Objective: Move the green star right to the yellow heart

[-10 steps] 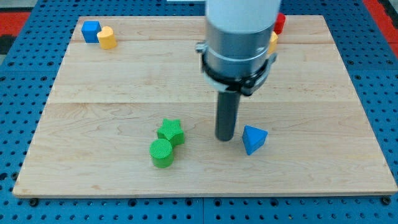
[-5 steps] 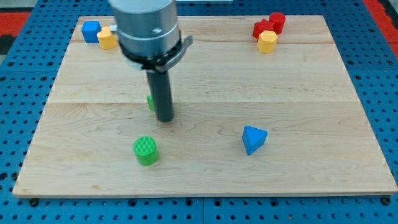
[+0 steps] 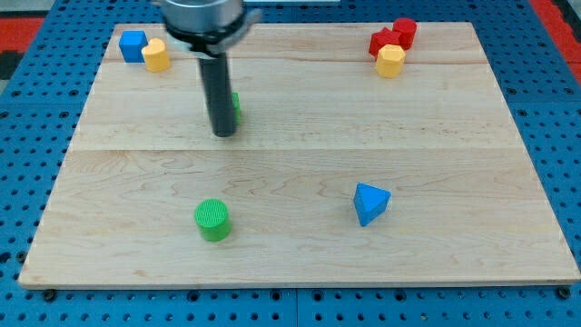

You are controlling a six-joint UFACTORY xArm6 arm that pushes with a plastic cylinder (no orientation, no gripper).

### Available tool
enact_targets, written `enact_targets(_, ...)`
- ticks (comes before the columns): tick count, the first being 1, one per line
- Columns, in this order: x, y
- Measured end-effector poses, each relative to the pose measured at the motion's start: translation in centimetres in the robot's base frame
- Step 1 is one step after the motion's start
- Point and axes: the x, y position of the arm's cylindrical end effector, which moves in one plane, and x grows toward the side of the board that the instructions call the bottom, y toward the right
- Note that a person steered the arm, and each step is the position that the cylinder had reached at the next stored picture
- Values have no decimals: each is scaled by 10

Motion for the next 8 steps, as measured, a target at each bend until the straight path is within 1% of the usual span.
enact_targets(1, -38, -3)
enact_targets(2, -66, -3)
enact_targets(3, -84, -3)
enact_targets(4, -84, 0)
enact_targets(6, -81, 43)
enact_targets(7, -136, 40)
enact_targets(8, -180, -24)
